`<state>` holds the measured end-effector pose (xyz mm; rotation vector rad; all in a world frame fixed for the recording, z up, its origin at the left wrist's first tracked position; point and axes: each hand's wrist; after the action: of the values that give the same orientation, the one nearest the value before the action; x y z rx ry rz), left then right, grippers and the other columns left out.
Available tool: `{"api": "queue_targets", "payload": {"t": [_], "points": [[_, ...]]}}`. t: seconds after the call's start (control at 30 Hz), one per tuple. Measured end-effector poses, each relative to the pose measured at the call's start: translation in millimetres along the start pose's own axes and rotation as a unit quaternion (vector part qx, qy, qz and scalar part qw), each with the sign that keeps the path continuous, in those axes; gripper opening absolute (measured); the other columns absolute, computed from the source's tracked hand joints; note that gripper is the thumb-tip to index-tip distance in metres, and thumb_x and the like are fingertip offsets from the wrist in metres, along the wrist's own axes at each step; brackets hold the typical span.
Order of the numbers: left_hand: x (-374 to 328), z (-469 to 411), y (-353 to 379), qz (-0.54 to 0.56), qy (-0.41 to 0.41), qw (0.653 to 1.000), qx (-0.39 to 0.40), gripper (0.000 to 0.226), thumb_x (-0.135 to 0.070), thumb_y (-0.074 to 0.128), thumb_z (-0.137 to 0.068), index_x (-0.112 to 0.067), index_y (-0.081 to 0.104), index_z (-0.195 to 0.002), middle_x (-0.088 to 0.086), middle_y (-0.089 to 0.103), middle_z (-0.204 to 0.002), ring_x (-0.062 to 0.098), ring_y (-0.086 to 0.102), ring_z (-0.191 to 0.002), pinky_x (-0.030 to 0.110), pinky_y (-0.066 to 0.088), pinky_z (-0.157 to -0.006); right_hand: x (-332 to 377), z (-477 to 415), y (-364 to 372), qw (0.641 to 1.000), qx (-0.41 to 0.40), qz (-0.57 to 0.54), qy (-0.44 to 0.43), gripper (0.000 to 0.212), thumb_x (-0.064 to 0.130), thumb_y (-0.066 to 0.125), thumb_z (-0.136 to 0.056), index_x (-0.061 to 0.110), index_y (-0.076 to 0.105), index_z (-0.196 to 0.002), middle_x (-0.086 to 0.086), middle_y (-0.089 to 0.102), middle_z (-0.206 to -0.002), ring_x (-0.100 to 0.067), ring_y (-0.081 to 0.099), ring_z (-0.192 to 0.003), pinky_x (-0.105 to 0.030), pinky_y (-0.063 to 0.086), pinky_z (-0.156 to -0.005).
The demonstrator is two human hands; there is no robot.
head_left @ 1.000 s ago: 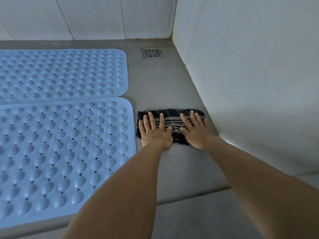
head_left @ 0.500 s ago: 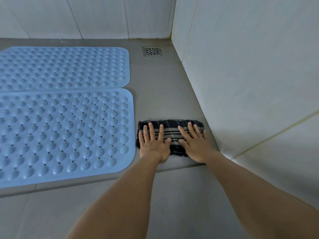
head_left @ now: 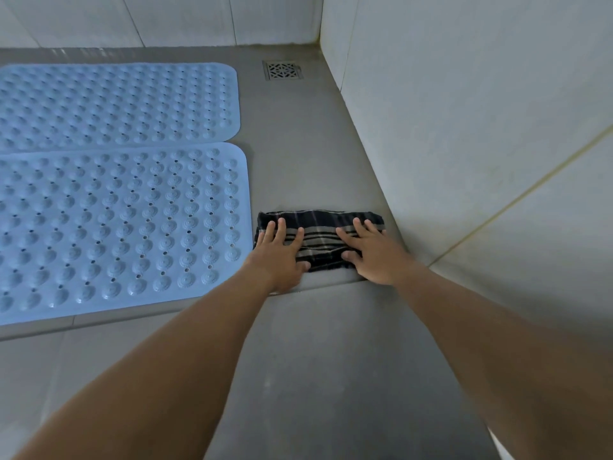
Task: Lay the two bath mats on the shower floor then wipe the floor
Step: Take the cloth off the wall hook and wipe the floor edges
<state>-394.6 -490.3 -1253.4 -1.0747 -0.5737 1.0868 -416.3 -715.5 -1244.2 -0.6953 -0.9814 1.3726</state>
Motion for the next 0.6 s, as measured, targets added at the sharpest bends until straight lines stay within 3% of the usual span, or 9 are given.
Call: {"api": "queue_targets", "payload": {"t": [0.1, 0.2, 0.3, 0.37, 0.47, 0.53, 0.6], "points": [[-2, -6, -4, -0.100, 0.012, 0.995, -0.029, 0.062, -0.040, 0.027, -0.107, -0.012, 0.008, -0.159, 0.031, 0.011, -0.160, 0.049, 0.016, -0.146, 0.054, 0.026, -0.117, 13, 1, 3, 0.997, -0.037, 0.059, 0.012, 0.053, 0.035, 0.027, -0.109, 0.028, 0.014, -0.160, -0.007, 0.011, -0.168, -0.031, 0.006, -0.154, -0.053, 0.017, -0.121], [-4, -7, -12, -0.163, 0.033, 0.983, -0.075, 0.045, -0.022, 0.031, -0.107, -0.003, 0.033, -0.148, 0.028, 0.046, -0.138, 0.043, 0.052, -0.120, 0.049, 0.049, -0.091, 26, 7, 5, 0.996, -0.061, 0.055, 0.025, 0.049, 0.027, 0.029, -0.110, 0.019, 0.025, -0.157, -0.008, 0.022, -0.165, -0.032, 0.017, -0.152, -0.055, 0.026, -0.118], [-2, 1, -20, -0.177, 0.084, 0.978, -0.076, 0.039, -0.026, 0.031, -0.106, -0.006, 0.050, -0.133, 0.020, 0.060, -0.122, 0.039, 0.061, -0.107, 0.041, 0.045, -0.078, 23, 15, -1, 0.998, -0.062, 0.014, 0.006, 0.040, 0.029, 0.032, -0.109, 0.014, 0.043, -0.145, -0.015, 0.046, -0.149, -0.035, 0.041, -0.139, -0.047, 0.042, -0.099], [3, 11, -24, -0.170, 0.124, 0.975, -0.063, 0.040, -0.033, 0.031, -0.106, -0.010, 0.057, -0.125, 0.017, 0.064, -0.116, 0.037, 0.063, -0.105, 0.037, 0.044, -0.076, 21, 22, -7, 0.999, -0.047, -0.004, -0.013, 0.030, 0.032, 0.034, -0.108, 0.017, 0.056, -0.123, -0.010, 0.061, -0.112, -0.035, 0.058, -0.110, -0.038, 0.041, -0.076], [9, 29, -20, -0.136, 0.159, 0.977, -0.045, 0.041, -0.037, 0.031, -0.104, -0.012, 0.058, -0.121, 0.016, 0.064, -0.114, 0.036, 0.064, -0.102, 0.042, 0.051, -0.085, 26, 35, -18, 0.999, 0.001, -0.007, -0.041, 0.026, 0.032, 0.038, -0.106, 0.024, 0.054, -0.088, 0.006, 0.051, -0.075, -0.026, 0.057, -0.080, -0.035, 0.039, -0.067], [9, 41, -9, -0.123, 0.164, 0.978, -0.039, 0.041, -0.038, 0.031, -0.103, -0.013, 0.054, -0.126, 0.018, 0.061, -0.118, 0.038, 0.062, -0.102, 0.043, 0.049, -0.085, 31, 46, -20, 0.998, 0.033, 0.008, -0.054, 0.029, 0.032, 0.040, -0.106, 0.020, 0.056, -0.085, 0.004, 0.051, -0.073, -0.024, 0.053, -0.075, -0.037, 0.042, -0.068], [8, 54, 0, -0.127, 0.162, 0.977, -0.047, 0.043, -0.039, 0.027, -0.104, -0.013, 0.049, -0.131, 0.020, 0.056, -0.123, 0.040, 0.061, -0.103, 0.044, 0.047, -0.083, 30, 54, -12, 0.997, 0.042, 0.013, -0.059, 0.032, 0.034, 0.038, -0.106, 0.015, 0.063, -0.102, -0.003, 0.064, -0.091, -0.028, 0.060, -0.091, -0.042, 0.050, -0.081]]}}
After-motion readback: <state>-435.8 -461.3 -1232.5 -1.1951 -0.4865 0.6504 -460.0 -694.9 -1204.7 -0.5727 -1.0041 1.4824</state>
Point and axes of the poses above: each hand's wrist, its own z-axis away from the middle knuckle, its own y-axis out of the palm, x = y × z
